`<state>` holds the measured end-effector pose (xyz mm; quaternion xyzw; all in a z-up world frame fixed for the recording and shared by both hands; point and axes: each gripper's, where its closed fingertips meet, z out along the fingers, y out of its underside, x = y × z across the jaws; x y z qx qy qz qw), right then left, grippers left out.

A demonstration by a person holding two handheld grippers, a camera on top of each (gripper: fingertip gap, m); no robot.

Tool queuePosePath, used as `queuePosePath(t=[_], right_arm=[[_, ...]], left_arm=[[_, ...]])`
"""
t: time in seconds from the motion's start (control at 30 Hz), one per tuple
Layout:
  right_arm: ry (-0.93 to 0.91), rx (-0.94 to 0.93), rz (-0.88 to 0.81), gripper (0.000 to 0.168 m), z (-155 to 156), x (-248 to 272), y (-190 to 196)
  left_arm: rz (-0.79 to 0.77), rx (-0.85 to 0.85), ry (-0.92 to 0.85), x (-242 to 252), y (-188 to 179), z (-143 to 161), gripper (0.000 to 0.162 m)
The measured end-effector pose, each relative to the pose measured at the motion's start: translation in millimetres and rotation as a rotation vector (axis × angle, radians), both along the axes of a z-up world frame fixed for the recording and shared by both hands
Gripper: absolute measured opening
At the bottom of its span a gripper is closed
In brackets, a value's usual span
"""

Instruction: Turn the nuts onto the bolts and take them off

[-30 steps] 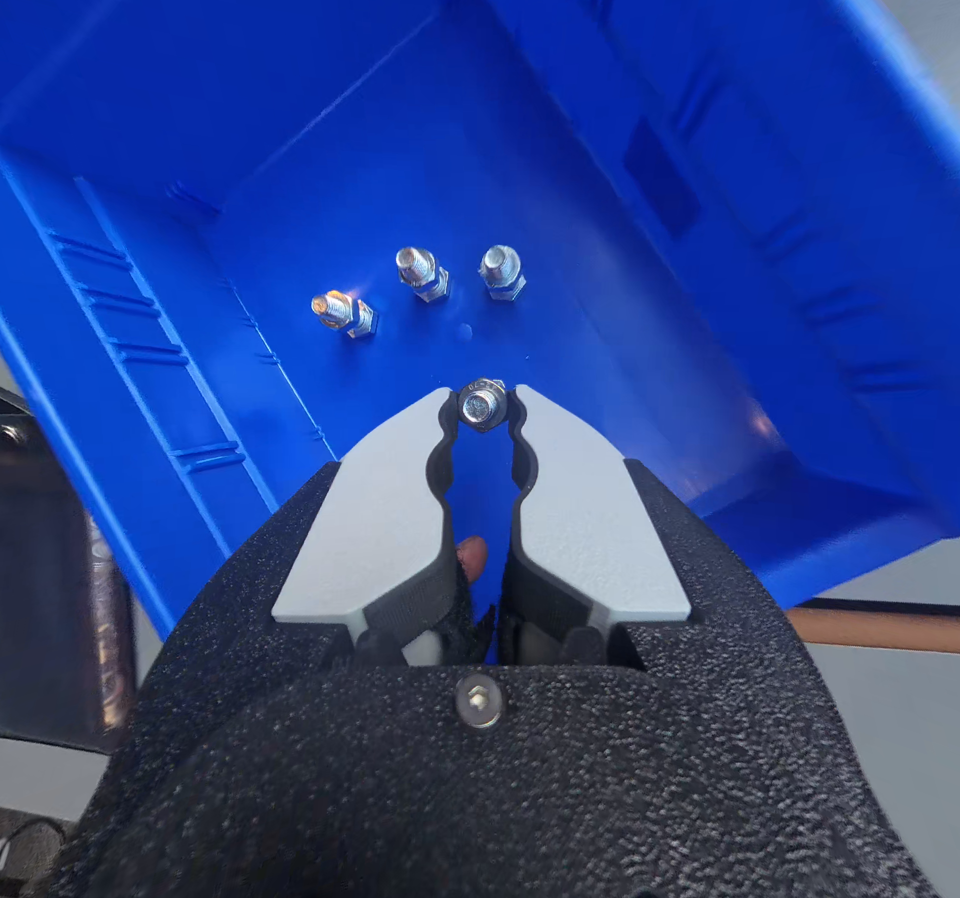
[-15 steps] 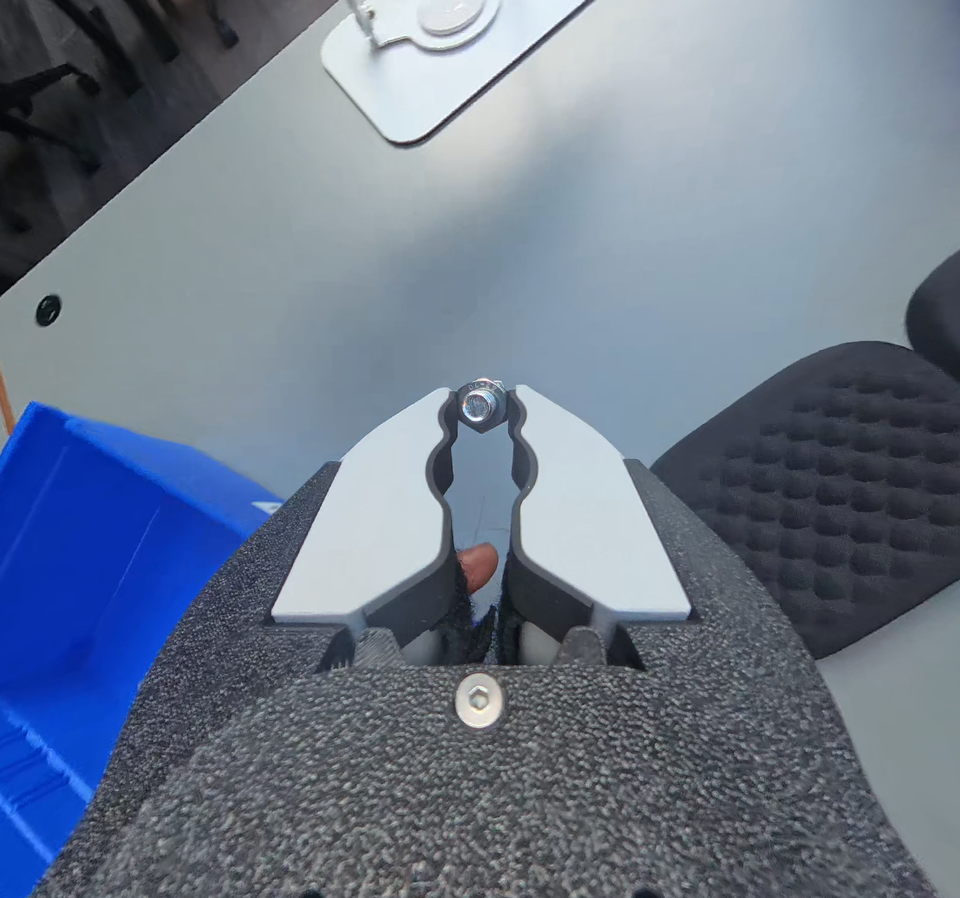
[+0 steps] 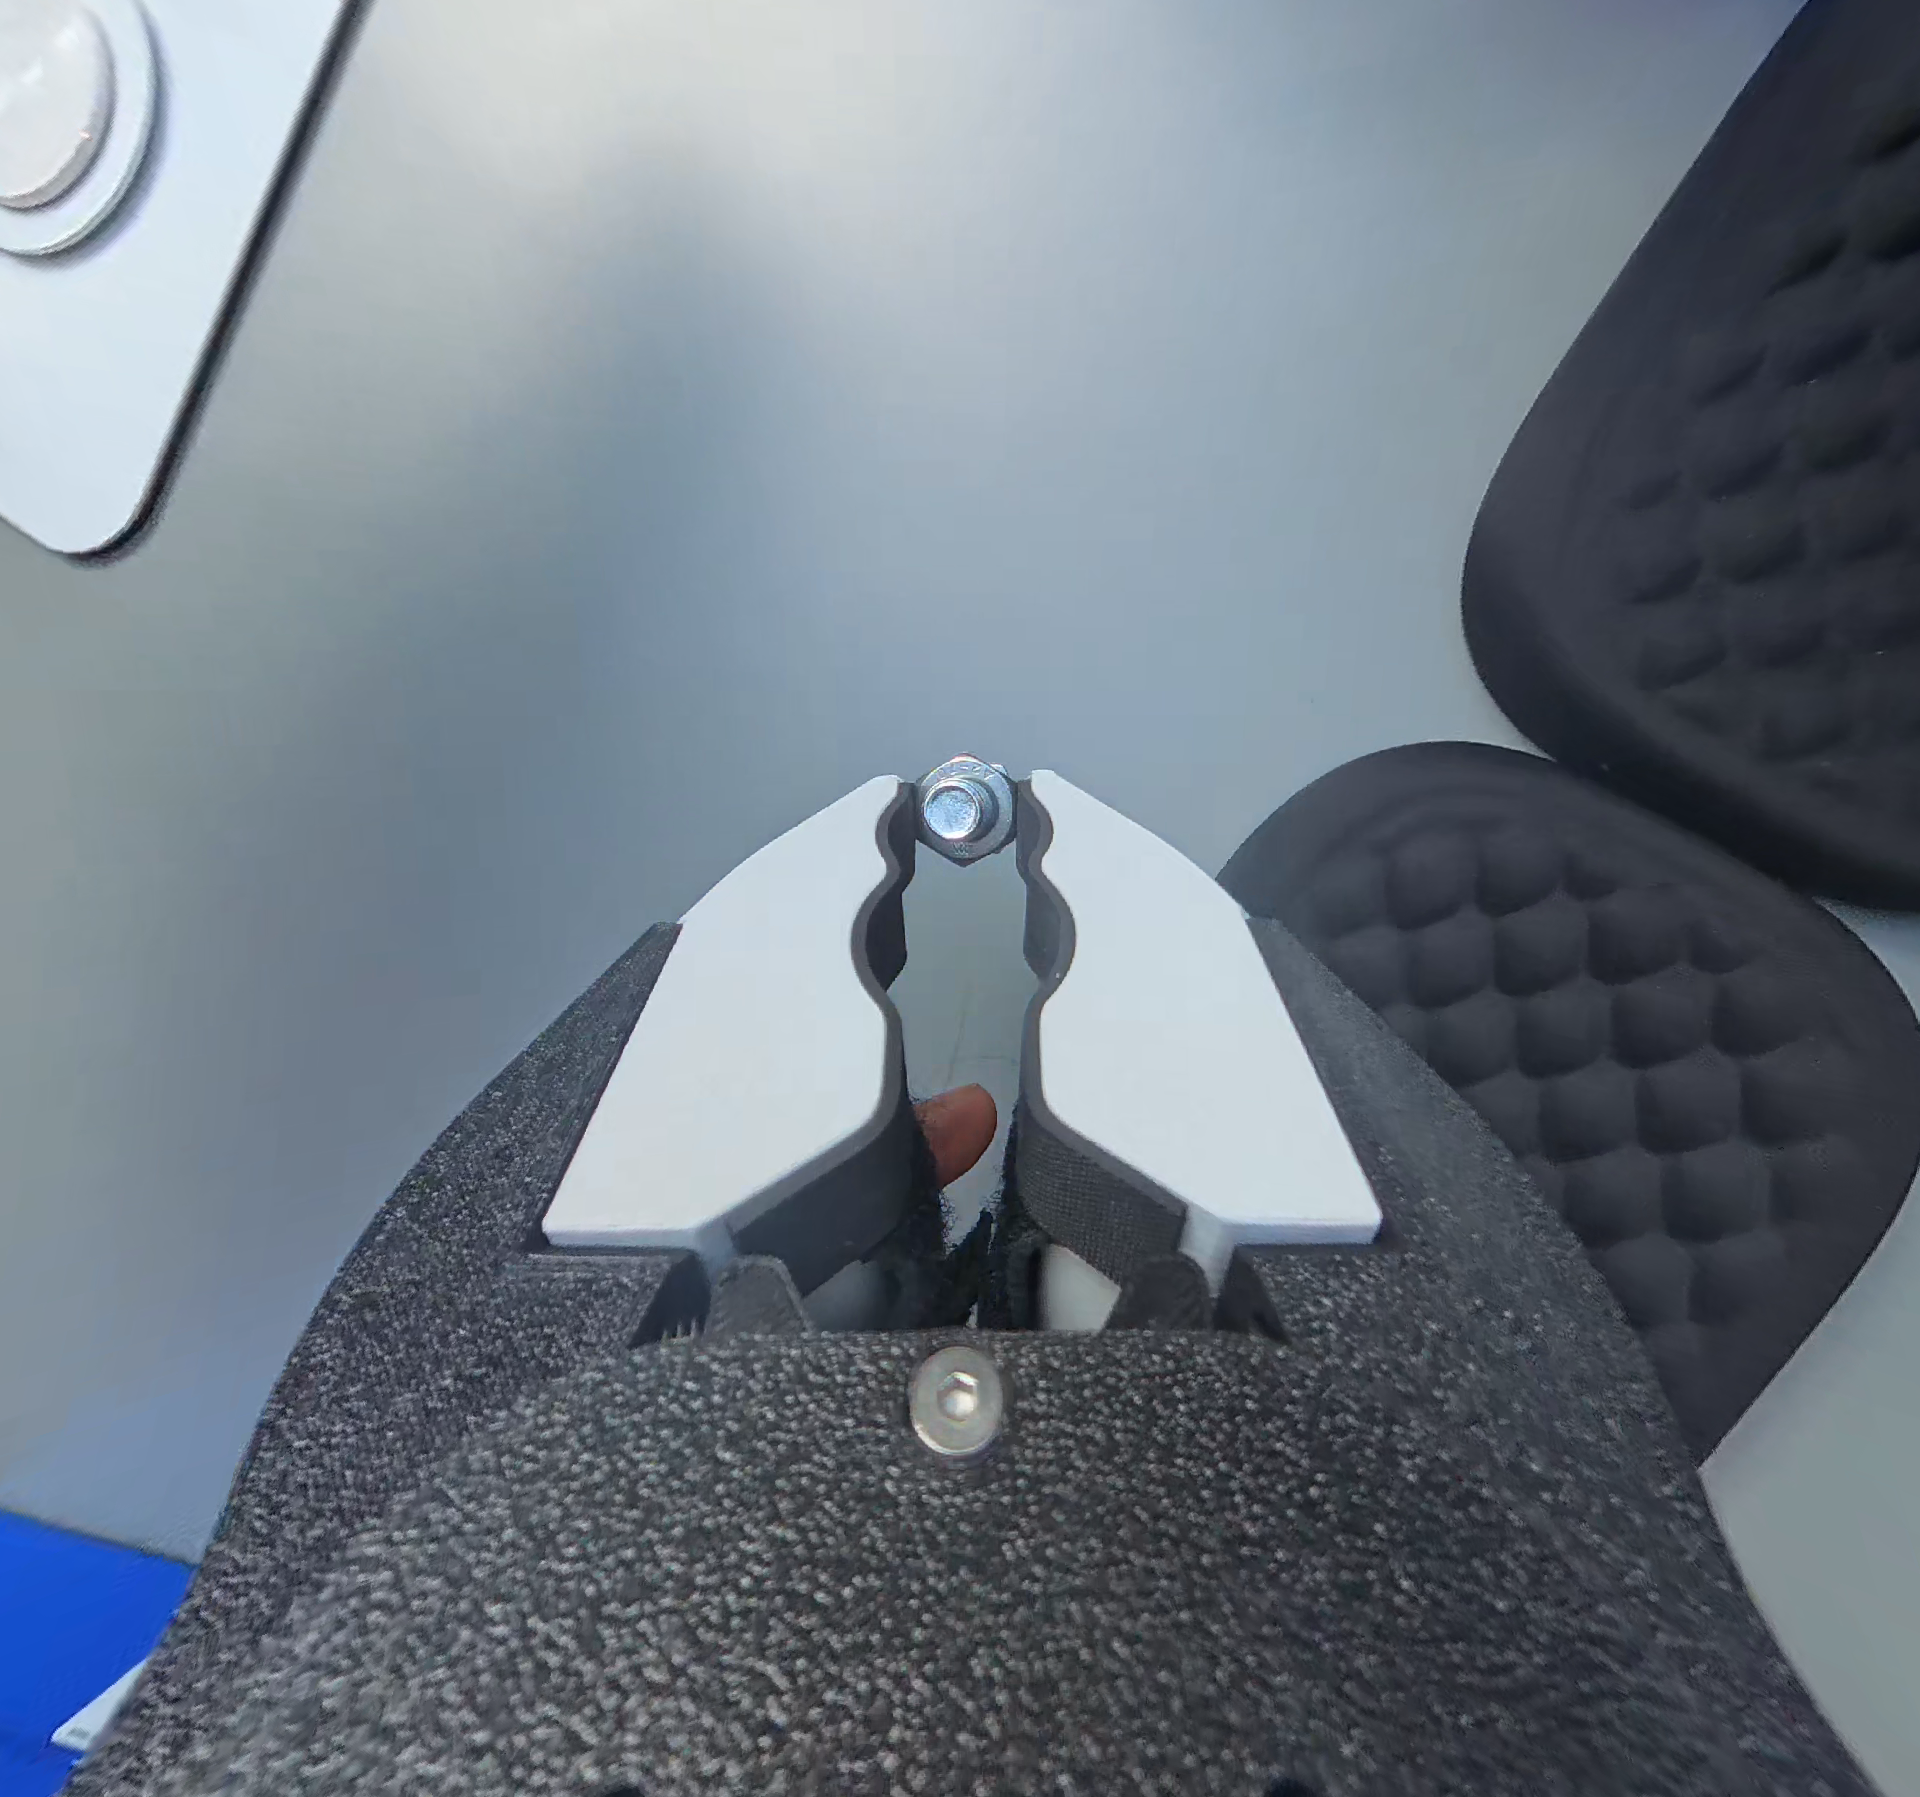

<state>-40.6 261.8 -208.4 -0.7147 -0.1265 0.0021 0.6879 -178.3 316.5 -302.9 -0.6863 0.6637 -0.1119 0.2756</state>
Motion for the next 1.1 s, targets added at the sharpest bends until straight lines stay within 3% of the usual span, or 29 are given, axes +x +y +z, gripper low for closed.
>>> queuePosePath(t=[0.23, 0.53, 0.93, 1.1], right_arm=[[-0.01, -0.013, -0.012, 0.028, -3, 2, 1], [-0.02, -0.021, -0.016, 0.028, -5, 2, 2], [-0.05, -0.047, 0.015, 0.028, -12, -8, 5], [-0.05, -0.088, 0.076, 0.028, -19, -19, 7]], left_arm=[[-0.036, -0.019, 0.036, 13, -9, -25, 0.018], [-0.04, -0.038, 0.022, 14, -10, -27, 0.019], [-0.04, -0.064, 0.012, 2, -11, -31, 0.036], [-0.041, -0.088, -0.118, -3, -11, -18, 0.051]])
